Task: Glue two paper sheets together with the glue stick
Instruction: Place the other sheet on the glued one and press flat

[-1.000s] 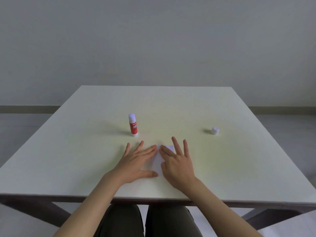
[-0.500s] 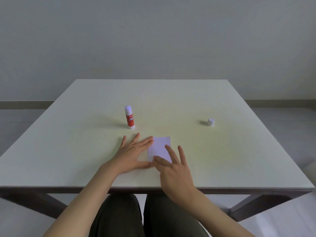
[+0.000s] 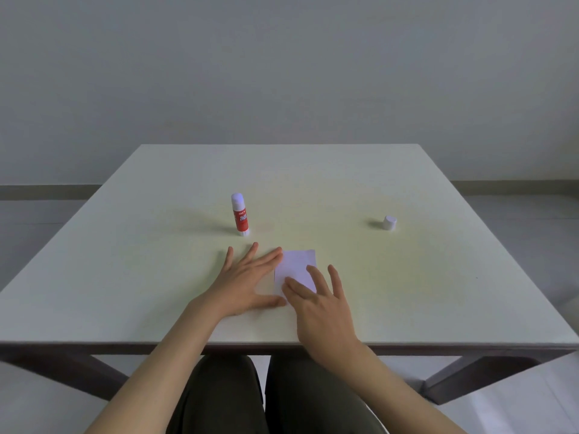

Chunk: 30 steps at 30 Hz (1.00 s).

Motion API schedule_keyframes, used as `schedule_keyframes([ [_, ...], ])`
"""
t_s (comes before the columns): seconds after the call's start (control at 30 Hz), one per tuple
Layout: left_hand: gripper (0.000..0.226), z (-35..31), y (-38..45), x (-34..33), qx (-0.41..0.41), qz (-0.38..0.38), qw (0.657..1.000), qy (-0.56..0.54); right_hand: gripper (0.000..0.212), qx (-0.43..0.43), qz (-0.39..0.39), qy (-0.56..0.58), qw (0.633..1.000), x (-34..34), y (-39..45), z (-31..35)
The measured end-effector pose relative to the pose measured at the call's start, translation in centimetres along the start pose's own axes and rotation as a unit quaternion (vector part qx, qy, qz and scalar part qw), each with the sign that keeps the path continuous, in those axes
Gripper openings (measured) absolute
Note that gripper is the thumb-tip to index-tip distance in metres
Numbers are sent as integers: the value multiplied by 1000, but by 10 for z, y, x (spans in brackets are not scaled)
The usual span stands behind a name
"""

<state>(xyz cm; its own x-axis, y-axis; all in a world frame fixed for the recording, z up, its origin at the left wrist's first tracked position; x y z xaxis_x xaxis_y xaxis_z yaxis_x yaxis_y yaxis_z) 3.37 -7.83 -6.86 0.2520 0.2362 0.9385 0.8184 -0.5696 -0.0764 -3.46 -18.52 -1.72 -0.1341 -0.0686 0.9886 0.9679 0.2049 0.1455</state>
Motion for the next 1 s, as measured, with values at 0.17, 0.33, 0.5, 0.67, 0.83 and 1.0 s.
schedule_keyframes([
  [0.17, 92, 0, 0, -2, 0, 13, 1000, 9, 64, -11, -40, -30, 999, -7, -32, -17],
  [0.33, 92, 0, 0, -2, -2, 14, 1000, 5, 53, -72, -37, -15, 997, -4, -5, -35],
  [0.5, 91, -1, 0, -1, -1, 18, 1000, 1, 58, -87, 53, 37, 994, -31, 36, -53],
  [0.67, 89, -4, -2, -1, -3, 18, 1000, -14, 58, -88, 36, 37, 995, -32, 50, -57],
  [0.83, 85, -6, -4, -2, -17, 23, 1000, -13, 55, -71, 23, 53, 996, -34, 51, -59],
  [1.0, 83, -5, -5, -1, -28, 5, 999, -31, 50, -70, 15, 135, 988, -33, 58, -62],
])
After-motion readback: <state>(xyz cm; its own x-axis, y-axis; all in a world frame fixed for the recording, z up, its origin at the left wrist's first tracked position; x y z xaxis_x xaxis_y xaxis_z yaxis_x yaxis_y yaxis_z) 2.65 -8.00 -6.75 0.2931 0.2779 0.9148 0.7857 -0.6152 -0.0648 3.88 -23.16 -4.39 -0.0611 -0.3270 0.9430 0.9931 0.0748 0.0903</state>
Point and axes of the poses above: each hand's wrist, its own y-axis towards the middle knuckle, its own x-axis out of the back of the hand, z = x × y, the point moved 9 cm from there along y, towards the middle knuckle, and after that the axes turned 11 degrees about -x, right-handed, at the moved point
